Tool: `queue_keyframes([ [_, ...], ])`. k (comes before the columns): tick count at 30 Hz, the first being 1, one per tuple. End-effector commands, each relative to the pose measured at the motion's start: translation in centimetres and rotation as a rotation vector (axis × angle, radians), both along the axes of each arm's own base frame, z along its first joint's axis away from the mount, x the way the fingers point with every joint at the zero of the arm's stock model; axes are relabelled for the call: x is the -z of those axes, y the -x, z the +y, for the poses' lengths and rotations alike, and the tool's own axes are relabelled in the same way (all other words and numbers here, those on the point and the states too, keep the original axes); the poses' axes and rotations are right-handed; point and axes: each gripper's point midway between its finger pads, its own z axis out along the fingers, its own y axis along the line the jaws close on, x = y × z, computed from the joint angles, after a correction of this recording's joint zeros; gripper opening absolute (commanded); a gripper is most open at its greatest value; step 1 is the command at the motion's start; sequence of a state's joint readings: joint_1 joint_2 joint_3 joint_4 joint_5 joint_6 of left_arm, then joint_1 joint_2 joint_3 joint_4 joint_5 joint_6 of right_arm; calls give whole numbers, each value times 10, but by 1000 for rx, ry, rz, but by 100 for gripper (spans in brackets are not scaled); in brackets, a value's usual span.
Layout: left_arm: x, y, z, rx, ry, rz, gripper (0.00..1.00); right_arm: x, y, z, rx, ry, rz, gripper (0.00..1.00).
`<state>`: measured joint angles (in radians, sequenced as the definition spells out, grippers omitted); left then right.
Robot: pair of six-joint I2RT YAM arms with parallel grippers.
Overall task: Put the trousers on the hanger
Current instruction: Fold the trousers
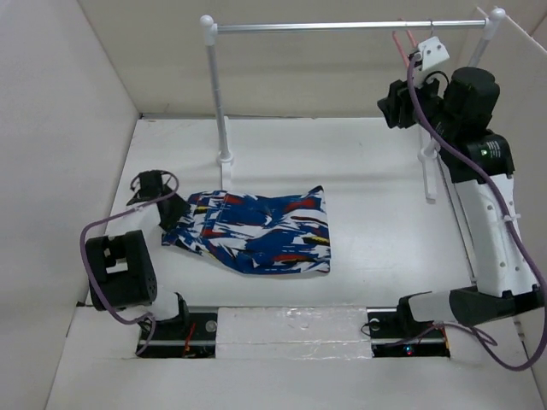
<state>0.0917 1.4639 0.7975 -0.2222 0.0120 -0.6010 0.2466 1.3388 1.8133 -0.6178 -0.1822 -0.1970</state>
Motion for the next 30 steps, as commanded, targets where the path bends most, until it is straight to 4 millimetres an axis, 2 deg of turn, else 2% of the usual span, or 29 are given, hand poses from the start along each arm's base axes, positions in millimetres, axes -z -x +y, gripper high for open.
queue_keyframes([
  [1, 17, 26, 43, -227, 98, 32, 50, 37, 12, 17, -203, 76, 135, 51],
  [2, 19, 33, 52, -273, 112, 37, 51, 53, 20, 43, -268, 90, 167, 48],
  [4, 23, 49, 70, -378, 142, 46, 51, 81, 33, 68, -315, 126, 216, 13],
  [5, 12, 48, 71, -384, 139, 8, 51, 124, 40, 79, -340, 153, 309, 5],
  [6, 6, 47, 71, -383, 135, -15, 51, 144, 60, 105, -410, 168, 347, 1],
  [7, -3, 42, 62, -359, 138, -49, 51, 164, 70, 117, -427, 155, 394, 4],
  [8, -24, 36, 58, -337, 129, -121, 51, 203, 79, 127, -442, 163, 450, 10],
  [9, -37, 28, 49, -295, 137, -162, 51, 220, 93, 141, -469, 165, 481, 35],
  [10, -49, 23, 41, -256, 127, -198, 51, 233, 98, 143, -452, 147, 508, 47],
  [11, -68, 16, 16, -150, 103, -251, 51, 238, 92, 146, -443, 133, 482, 56],
  [12, -85, 8, 10, -114, 43, -297, 51, 262, 95, 144, -440, 145, 511, 66],
  [15, -110, 4, -24, 8, -61, -344, 57, 277, 84, 154, -454, 101, 520, 71],
  [16, -110, 3, -28, 30, -69, -342, 67, 283, 75, 148, -415, 118, 527, 71],
  [18, -89, 0, -30, 70, -85, -251, 71, 296, 62, 152, -407, 113, 537, 71],
  [19, -79, -1, -26, 70, -106, -206, 71, 299, 62, 158, -428, 93, 546, 72],
  [20, -55, -3, -25, 83, -123, -124, 71, 304, 52, 160, -422, 74, 540, 71],
  [21, -51, -9, -19, 74, -155, -97, 70, 306, 45, 159, -416, 59, 541, 72],
  [23, -28, -5, -10, 55, -202, 5, 68, 303, 35, 161, -408, 30, 517, 73],
  [26, -15, -9, -3, 39, -221, 29, 68, 311, 16, 150, -358, -9, 525, 77],
  [27, -13, -12, -2, 31, -210, 25, 67, 321, 7, 142, -337, -24, 541, 77],
  [29, -2, -12, 2, 18, -191, 54, 62, 321, 0, 142, -343, -66, 540, 75],
  [30, 2, -10, 3, 11, -192, 73, 56, 324, -3, 138, -332, -71, 541, 74],
])
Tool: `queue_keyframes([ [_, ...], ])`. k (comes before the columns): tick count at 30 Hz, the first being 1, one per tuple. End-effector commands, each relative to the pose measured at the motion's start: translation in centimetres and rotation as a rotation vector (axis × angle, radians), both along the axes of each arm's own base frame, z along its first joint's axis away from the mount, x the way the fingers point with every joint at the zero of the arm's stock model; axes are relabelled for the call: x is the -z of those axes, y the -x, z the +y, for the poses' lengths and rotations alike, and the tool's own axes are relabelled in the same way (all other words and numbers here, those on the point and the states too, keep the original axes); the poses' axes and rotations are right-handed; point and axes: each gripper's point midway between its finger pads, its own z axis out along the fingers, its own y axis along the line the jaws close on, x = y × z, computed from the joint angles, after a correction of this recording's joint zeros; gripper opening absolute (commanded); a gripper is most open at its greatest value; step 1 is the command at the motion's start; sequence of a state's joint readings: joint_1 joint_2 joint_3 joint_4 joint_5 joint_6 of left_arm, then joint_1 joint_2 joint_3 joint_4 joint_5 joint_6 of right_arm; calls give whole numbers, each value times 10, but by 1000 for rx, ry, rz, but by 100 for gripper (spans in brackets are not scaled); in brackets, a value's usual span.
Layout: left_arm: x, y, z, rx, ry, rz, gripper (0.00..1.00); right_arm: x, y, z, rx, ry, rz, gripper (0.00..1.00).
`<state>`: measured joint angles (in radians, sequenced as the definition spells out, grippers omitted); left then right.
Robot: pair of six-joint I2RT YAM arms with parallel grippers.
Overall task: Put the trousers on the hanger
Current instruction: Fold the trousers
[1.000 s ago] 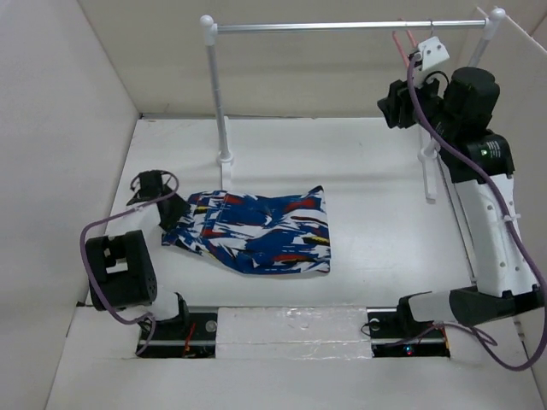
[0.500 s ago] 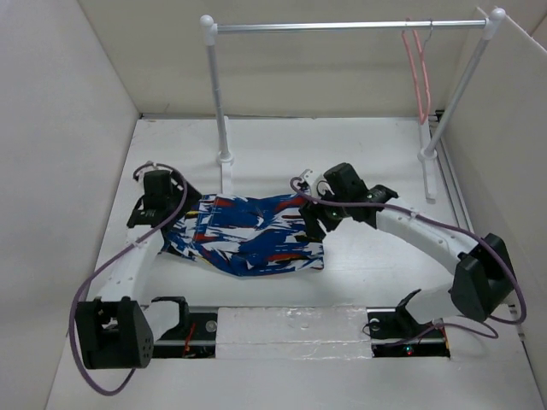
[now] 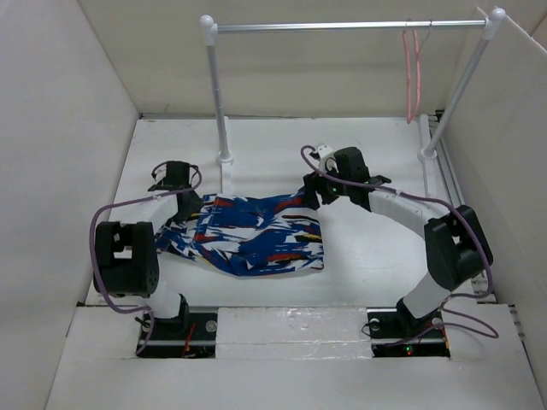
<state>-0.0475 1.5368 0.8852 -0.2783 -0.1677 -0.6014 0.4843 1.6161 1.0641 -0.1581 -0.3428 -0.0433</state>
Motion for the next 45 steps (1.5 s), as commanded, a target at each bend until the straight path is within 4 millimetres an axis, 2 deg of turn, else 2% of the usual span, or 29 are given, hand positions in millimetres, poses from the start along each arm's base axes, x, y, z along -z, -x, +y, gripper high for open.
queue_keyframes([
  [1, 10, 3, 19, -52, -46, 50, 41, -20, -24, 7, 37, -119, -59, 73],
  [3, 17, 9, 24, -85, -67, 82, 27, -12, -27, 2, 54, -109, -44, 67],
  [4, 25, 16, 26, -107, -74, 116, 17, 0, -36, 1, 60, -107, -39, 58],
  [5, 25, 16, 26, -107, -74, 117, 17, 0, -36, 1, 60, -107, -39, 47],
  [7, 29, 24, 31, -146, -94, 126, 7, 13, -39, -2, 62, -96, -10, 25],
  [8, 25, 24, 33, -158, -100, 109, 6, 25, -41, -10, 81, -82, 15, 8],
  [10, 24, 31, 42, -200, -142, 111, 3, 35, -44, -22, 110, -60, 26, 0],
  [14, 20, 42, 61, -306, -199, 134, 1, 46, -51, -59, 172, 36, 35, 0],
  [16, 19, 50, 71, -368, -187, 133, 1, 38, -55, -71, 192, 79, 5, 0],
  [18, 10, 51, 75, -403, -164, 95, 1, 21, -53, -73, 191, 112, -29, 0],
  [19, -2, 46, 73, -400, -148, 48, 6, 18, -48, -74, 177, 147, -25, 0],
  [20, -10, 41, 74, -388, -135, 21, 10, 2, -50, -66, 150, 135, -54, 8],
  [22, -42, 23, 61, -329, -74, -83, 19, -24, -33, -27, 13, 80, -101, 23],
  [23, -54, 15, 47, -262, -75, -119, 20, -30, -23, -12, -36, 67, -99, 34],
  [24, -72, 7, 37, -221, -67, -170, 22, -39, -16, 6, -86, 46, -110, 38],
  [25, -88, 3, 26, -186, -58, -219, 23, -40, 4, 36, -180, 9, -100, 39],
  [26, -96, 1, 5, -121, -48, -242, 23, -41, 12, 52, -217, -24, -97, 40],
  [28, -102, -2, -21, -42, 1, -270, 24, -32, 25, 81, -276, -136, -59, 39],
  [29, -97, 0, -33, -11, 32, -259, 24, -26, 26, 86, -272, -167, -36, 35],
  [30, -86, 4, -59, 59, 107, -243, 24, -15, 29, 86, -263, -175, -2, 33],
  [31, -73, 6, -67, 77, 144, -215, 24, -9, 24, 89, -235, -197, 1, 30],
  [32, -62, 10, -76, 95, 178, -192, 24, 9, 22, 88, -218, -174, 29, 26],
  [33, -44, 17, -83, 105, 211, -154, 24, 20, 16, 80, -186, -161, 42, 24],
  [34, -26, 19, -78, 81, 203, -107, 24, 30, 13, 76, -169, -162, 49, 22],
  [36, -6, 24, -62, 29, 164, -56, 23, 55, 3, 56, -108, -143, 90, 18],
  [37, 5, 25, -45, -26, 145, -24, 23, 61, -2, 47, -73, -136, 94, 16],
  [38, 10, 26, -34, -56, 125, -11, 23, 75, 3, 35, -51, -119, 122, 13],
  [41, 17, 27, 0, -138, 64, 0, 23, 92, 7, 7, 12, -67, 143, 12],
  [45, 8, 21, 19, -178, 32, -18, 23, 88, 12, -10, 37, -9, 129, 11],
])
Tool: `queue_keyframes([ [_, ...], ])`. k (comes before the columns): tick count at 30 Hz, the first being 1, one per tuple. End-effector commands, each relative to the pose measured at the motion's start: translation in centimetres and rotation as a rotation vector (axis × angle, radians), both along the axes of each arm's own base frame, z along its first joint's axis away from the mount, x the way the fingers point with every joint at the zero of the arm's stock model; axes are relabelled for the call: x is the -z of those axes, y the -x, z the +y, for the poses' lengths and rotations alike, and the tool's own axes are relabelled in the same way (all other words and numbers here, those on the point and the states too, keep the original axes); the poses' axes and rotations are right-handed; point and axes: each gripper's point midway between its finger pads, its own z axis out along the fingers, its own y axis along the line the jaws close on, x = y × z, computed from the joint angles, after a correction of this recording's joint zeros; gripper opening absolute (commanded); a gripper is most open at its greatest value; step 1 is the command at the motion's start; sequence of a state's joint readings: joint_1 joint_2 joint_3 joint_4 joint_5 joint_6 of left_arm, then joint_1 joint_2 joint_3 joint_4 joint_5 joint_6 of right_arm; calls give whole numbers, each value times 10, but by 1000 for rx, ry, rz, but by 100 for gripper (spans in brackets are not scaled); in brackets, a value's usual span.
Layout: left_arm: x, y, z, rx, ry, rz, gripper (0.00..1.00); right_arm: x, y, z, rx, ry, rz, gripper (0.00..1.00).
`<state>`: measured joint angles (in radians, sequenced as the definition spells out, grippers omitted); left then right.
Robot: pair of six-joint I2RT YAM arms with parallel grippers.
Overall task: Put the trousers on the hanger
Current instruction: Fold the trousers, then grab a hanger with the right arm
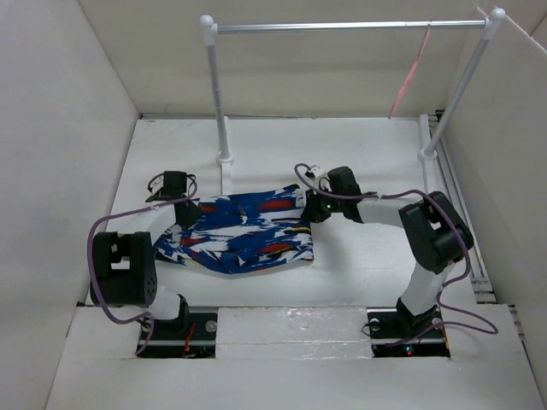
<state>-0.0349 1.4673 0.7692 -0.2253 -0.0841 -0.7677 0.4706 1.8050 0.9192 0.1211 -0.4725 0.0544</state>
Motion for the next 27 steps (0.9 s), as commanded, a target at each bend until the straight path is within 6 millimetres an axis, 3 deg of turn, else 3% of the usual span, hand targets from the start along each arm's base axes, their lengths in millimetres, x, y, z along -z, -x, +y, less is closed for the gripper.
queue_keyframes([
  [1, -9, 0, 36, -63, -128, 8, 23, -3, 2, -24, 54, 102, -29, 11],
  [3, -29, -10, 33, -45, -121, -37, 23, -14, 5, -27, 27, 150, -61, 13],
  [4, -46, -15, 31, -30, -111, -87, 24, -30, 8, -20, -7, 167, -84, 15],
  [5, -73, -24, 19, 26, -109, -168, 24, -74, 10, -6, -50, 142, -165, 28],
  [6, -79, -28, 11, 59, -115, -183, 24, -75, 10, -6, -50, 142, -166, 28],
  [7, -99, -31, 1, 96, -113, -242, 24, -111, 7, 1, -79, 141, -220, 35],
  [8, -112, -33, -11, 141, -104, -278, 23, -147, 13, 11, -106, 121, -288, 48],
  [9, -131, -39, -28, 201, -80, -336, 22, -175, 11, 14, -110, 112, -340, 52],
  [10, -145, -36, -52, 281, -66, -376, 17, -224, 1, 7, -64, 124, -425, 55],
  [11, -155, -36, -68, 333, -44, -405, 12, -257, 0, 2, -34, 111, -484, 53],
  [12, -170, -38, -83, 377, -38, -440, 5, -283, -7, -10, 3, 103, -528, 43],
  [13, -176, -31, -111, 463, -31, -458, 0, -307, -9, -21, 34, 84, -556, 27],
  [14, -182, -28, -127, 505, -30, -469, 0, -353, -14, -32, 80, 30, -635, 0],
  [15, -194, -27, -141, 536, -43, -499, 0, -381, -24, -63, 162, 14, -686, 0],
  [16, -200, -17, -171, 616, -49, -520, 0, -419, -31, -95, 267, -49, -728, 0],
  [17, -200, -8, -186, 660, -37, -523, 0, -433, -28, -96, 271, -63, -756, 0],
  [18, -205, -4, -198, 686, -31, -540, 0, -445, -40, -130, 369, -60, -770, 0],
  [19, -205, 2, -210, 716, -14, -544, 0, -454, -44, -143, 424, -89, -761, 0],
  [20, -205, 16, -229, 765, 15, -548, 0, -462, -47, -156, 453, -110, -762, 21],
  [21, -203, 22, -239, 786, 25, -557, 0, -471, -51, -166, 492, -144, -758, 34],
  [22, -201, 28, -247, 810, 27, -558, 7, -476, -60, -185, 537, -209, -737, 47],
  [23, -197, 42, -262, 856, 32, -552, 13, -478, -66, -191, 546, -244, -733, 63],
  [24, -191, 46, -267, 866, 17, -537, 28, -479, -75, -207, 589, -298, -708, 72],
  [26, -181, 62, -280, 911, 7, -512, 52, -481, -84, -219, 626, -363, -687, 76],
  [27, -177, 67, -283, 922, -1, -503, 56, -476, -93, -230, 653, -375, -666, 79],
])
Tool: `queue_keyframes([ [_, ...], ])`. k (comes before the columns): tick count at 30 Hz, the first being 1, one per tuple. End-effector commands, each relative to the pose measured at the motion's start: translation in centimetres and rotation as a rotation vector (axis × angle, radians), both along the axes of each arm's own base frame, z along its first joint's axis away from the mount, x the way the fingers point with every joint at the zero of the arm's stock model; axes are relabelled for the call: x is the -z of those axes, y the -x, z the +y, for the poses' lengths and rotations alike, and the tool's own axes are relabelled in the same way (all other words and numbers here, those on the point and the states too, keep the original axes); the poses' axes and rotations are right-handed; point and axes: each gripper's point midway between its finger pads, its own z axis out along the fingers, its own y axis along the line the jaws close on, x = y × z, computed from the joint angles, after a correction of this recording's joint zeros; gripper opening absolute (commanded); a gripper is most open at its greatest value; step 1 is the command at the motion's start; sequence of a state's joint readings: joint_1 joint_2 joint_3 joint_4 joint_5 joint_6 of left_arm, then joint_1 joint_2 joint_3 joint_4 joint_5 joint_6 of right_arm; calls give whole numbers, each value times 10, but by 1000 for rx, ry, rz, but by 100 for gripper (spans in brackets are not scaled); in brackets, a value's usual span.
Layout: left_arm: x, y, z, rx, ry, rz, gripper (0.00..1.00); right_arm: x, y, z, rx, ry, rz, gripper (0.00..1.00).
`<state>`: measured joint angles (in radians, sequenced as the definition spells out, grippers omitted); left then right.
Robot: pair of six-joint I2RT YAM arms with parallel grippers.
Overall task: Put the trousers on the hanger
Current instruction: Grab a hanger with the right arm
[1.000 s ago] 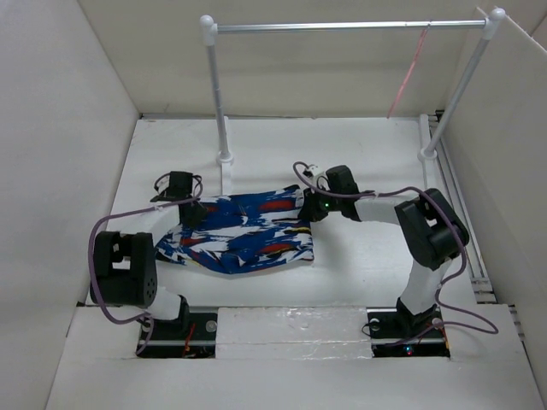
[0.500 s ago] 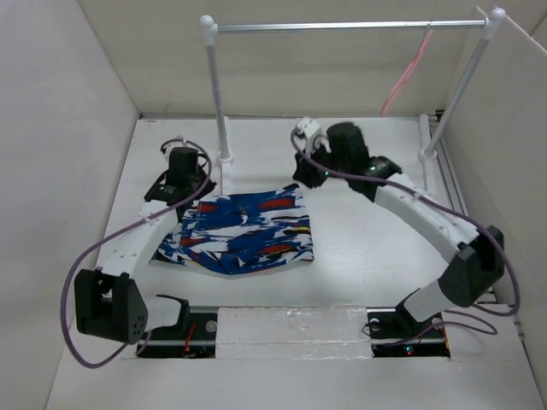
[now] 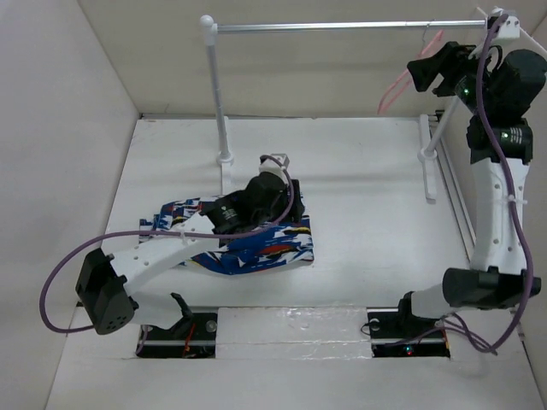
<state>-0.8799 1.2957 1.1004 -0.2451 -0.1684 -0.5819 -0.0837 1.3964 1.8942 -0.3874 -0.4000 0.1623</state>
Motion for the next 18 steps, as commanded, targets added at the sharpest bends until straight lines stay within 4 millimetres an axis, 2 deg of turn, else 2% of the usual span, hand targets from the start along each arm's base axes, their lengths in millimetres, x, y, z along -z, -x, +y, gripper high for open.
queue_keyframes([
  [1, 10, 13, -9, 5, -44, -13, 57, 25, -32, -10, -56, -194, 98, 79],
  [4, 17, 23, -13, 24, -53, -3, 58, 35, -48, -11, -101, -311, 101, 80],
  [5, 16, 25, -13, 25, -44, -2, 58, 28, -51, -9, -121, -361, 70, 80],
  [6, 17, 28, -15, 35, -42, 1, 58, 44, -58, -6, -141, -392, 103, 79],
  [7, 21, 30, -14, 39, -41, 9, 58, 46, -65, -5, -162, -417, 93, 79],
  [9, 23, 32, -13, 40, -37, 11, 57, 37, -69, 5, -226, -465, 40, 79],
  [10, 26, 33, -11, 42, -43, 16, 57, 47, -77, 12, -250, -490, 59, 79],
  [11, 28, 34, -11, 42, -46, 21, 57, 42, -77, 20, -285, -506, 40, 79],
  [18, 40, 47, -14, 44, -64, 48, 54, 57, -90, 36, -313, -572, 57, 76],
])
